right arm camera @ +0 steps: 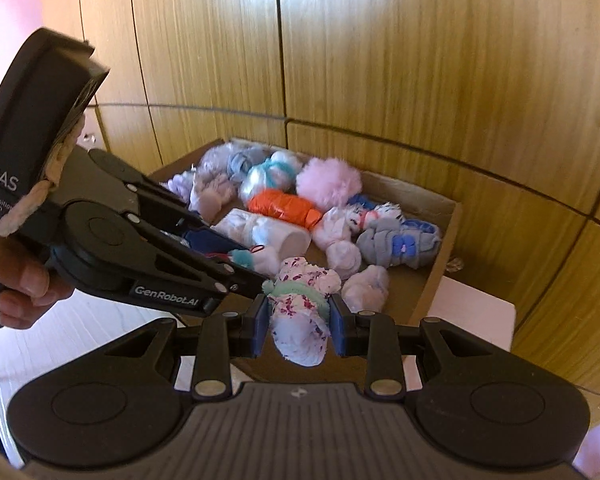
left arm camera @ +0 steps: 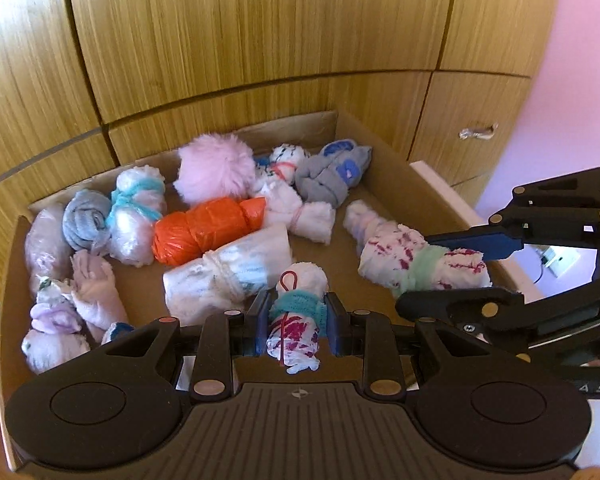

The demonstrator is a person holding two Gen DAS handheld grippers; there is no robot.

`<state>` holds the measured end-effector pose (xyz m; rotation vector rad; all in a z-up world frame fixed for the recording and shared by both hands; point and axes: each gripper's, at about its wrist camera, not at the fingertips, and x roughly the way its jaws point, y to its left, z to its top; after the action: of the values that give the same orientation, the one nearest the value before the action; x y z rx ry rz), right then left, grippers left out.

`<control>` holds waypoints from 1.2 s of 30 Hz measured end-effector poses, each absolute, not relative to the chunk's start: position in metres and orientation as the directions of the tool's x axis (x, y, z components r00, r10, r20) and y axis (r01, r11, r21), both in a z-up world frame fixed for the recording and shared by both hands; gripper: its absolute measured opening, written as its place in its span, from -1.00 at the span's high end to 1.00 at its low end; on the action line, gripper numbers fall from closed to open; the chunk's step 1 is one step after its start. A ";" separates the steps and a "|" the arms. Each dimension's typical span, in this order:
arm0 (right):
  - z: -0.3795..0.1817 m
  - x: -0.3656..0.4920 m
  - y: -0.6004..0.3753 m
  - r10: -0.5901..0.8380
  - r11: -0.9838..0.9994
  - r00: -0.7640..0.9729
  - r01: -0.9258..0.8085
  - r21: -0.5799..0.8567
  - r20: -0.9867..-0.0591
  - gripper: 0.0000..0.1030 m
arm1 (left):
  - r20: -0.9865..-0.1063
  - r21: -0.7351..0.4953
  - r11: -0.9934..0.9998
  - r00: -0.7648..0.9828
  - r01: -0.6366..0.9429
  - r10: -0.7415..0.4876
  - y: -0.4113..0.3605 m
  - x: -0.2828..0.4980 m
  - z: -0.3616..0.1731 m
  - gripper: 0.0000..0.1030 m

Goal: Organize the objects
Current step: 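Carry both pink-spotted socks over the box, then lower both socks into the box and open both tools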

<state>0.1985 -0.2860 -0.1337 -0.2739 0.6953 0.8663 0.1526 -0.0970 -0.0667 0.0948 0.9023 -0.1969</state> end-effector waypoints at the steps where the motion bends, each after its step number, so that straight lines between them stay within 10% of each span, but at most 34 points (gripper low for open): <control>1: -0.137 0.200 -0.284 0.601 0.627 0.442 -0.777 0.051 -0.666 0.44 | -0.789 0.000 0.978 0.601 0.208 -0.128 -0.097 0.155 -0.068 0.33; 21: -0.154 0.216 -0.266 0.528 0.550 0.405 -0.833 -0.063 -0.747 0.43 | -0.795 0.065 0.944 0.589 0.323 -0.147 -0.095 0.164 -0.079 0.24; 36: -0.151 0.216 -0.261 0.475 0.556 0.427 -0.823 -0.113 -0.770 0.06 | -0.800 0.097 0.944 0.588 0.315 -0.114 -0.094 0.165 -0.081 -0.42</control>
<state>0.2157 -0.2614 -0.1507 -0.5266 0.7571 0.8590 0.1652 -0.0938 -0.0808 0.2391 0.9096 -0.2530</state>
